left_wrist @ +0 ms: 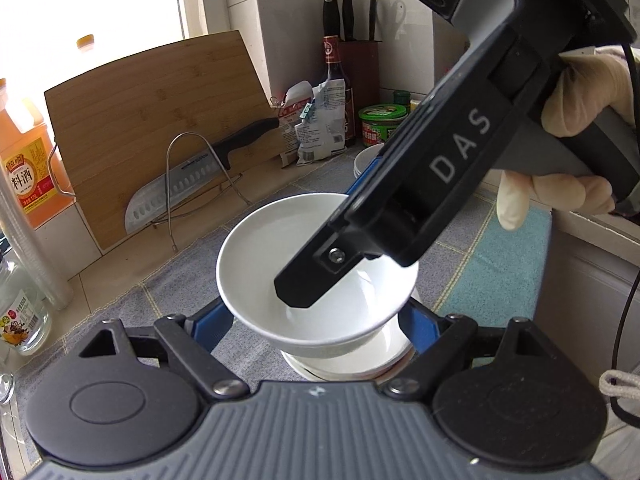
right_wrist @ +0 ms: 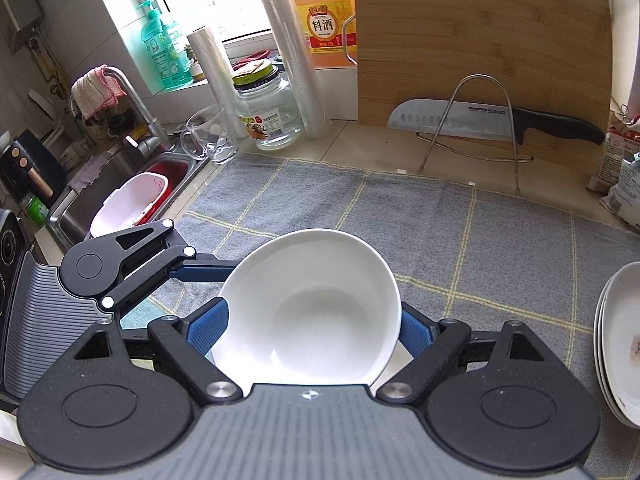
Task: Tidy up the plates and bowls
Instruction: 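Lower the white bowl onto the nested bowls with the right tool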
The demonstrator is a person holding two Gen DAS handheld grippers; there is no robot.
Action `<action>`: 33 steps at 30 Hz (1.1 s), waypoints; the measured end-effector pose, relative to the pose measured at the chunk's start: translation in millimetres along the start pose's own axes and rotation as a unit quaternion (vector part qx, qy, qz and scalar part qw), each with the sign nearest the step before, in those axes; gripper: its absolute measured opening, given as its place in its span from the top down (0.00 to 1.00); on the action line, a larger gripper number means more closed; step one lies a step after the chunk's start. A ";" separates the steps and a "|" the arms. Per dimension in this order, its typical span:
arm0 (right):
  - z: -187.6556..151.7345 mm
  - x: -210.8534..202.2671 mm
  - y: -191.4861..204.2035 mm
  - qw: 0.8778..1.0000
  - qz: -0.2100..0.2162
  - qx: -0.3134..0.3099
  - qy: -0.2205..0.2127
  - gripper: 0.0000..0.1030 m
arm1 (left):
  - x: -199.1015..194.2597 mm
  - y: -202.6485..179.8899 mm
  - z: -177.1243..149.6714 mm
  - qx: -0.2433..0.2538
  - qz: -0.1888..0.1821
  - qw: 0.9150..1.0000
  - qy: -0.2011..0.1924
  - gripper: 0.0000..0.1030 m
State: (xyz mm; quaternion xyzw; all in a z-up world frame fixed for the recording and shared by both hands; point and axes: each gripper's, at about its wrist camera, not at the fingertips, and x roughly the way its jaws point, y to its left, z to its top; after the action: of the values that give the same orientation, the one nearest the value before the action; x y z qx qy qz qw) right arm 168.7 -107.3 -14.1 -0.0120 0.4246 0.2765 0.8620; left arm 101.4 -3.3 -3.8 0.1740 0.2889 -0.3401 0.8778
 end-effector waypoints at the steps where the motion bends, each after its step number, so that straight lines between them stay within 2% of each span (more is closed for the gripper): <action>1: -1.8 -0.9 -2.6 1.000 -0.003 0.003 0.000 0.11 | 2.1 -1.4 0.3 0.001 -0.003 1.000 0.001 0.14; 14: -18.5 11.4 -24.4 0.999 -0.005 0.042 0.015 0.11 | 29.9 -3.7 -2.7 -0.008 -0.025 0.999 0.034 0.14; 33: -22.9 25.6 -29.9 0.999 -0.005 0.045 0.025 0.11 | 37.7 -2.0 -8.0 -0.025 -0.040 0.998 0.046 0.14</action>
State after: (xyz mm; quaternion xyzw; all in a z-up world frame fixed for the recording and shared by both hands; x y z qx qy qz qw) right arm 179.1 -126.4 -54.1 0.0178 0.4580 0.2520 0.8523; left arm 119.6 -19.4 -33.8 0.1557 0.3446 -0.3587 0.8535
